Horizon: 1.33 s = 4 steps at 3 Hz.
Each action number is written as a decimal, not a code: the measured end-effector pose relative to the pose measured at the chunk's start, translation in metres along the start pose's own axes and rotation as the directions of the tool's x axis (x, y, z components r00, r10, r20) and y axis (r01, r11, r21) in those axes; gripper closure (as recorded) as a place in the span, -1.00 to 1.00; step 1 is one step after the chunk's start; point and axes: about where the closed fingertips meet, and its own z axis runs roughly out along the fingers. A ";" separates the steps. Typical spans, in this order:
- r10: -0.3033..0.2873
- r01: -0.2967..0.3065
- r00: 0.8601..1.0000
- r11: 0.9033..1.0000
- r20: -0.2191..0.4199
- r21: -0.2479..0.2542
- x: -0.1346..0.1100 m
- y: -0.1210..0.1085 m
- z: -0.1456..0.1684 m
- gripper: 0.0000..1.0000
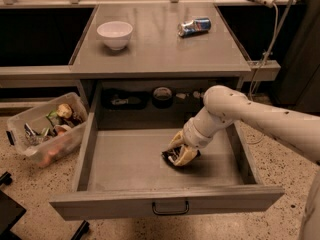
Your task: Pick rxbar chocolate from top drawer and place on counter
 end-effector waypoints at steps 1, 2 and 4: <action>0.000 0.000 1.000 1.000 0.000 0.000 -0.004 0.000 -0.008 1.00; 0.000 0.000 1.000 1.000 0.000 0.000 -0.011 -0.001 -0.015 1.00; -0.059 0.058 0.996 0.998 0.059 0.029 -0.044 -0.020 -0.059 1.00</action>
Offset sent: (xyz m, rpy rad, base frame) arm 0.0376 0.0057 0.1640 0.1230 -0.1412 0.0386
